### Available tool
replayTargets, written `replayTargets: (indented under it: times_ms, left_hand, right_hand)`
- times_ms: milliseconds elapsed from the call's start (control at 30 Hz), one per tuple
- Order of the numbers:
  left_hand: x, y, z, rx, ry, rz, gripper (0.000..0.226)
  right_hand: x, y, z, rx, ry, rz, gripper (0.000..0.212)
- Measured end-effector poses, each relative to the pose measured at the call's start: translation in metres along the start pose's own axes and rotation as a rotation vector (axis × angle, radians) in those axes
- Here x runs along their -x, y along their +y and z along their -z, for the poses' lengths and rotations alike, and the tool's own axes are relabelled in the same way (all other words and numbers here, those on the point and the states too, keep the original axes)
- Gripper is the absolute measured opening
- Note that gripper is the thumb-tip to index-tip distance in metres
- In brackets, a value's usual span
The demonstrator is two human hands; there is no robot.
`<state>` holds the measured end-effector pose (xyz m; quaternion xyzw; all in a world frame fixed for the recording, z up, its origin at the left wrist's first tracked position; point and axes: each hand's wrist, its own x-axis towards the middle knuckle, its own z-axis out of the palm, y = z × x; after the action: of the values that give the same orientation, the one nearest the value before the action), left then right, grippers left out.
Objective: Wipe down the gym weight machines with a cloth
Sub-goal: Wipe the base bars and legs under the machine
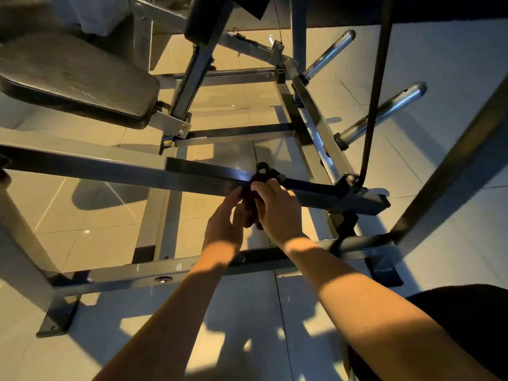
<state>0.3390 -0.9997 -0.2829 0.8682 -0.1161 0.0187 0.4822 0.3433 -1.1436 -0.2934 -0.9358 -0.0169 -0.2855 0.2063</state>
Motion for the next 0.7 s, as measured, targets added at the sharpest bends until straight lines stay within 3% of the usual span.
replayTargets:
  times_ms: [333,500,633,700]
  left_hand:
    - [-0.007,0.006,-0.041,-0.030,-0.091,-0.076,0.043]
    - [-0.006,0.008,-0.048,-0.032,-0.103,-0.035,0.045]
    - [-0.004,0.010,-0.051,-0.020,-0.099,-0.031,0.045]
    - [-0.003,0.011,-0.052,0.027,-0.085,-0.004,0.042]
  right_hand:
    - [0.015,0.037,0.015,0.025,0.048,-0.008,0.027]
    - [0.026,0.062,0.023,-0.018,0.059,-0.166,0.025]
    - [0.028,0.069,0.029,-0.065,0.048,-0.441,0.023]
    - [0.026,0.049,0.023,-0.044,0.016,-0.372,0.022]
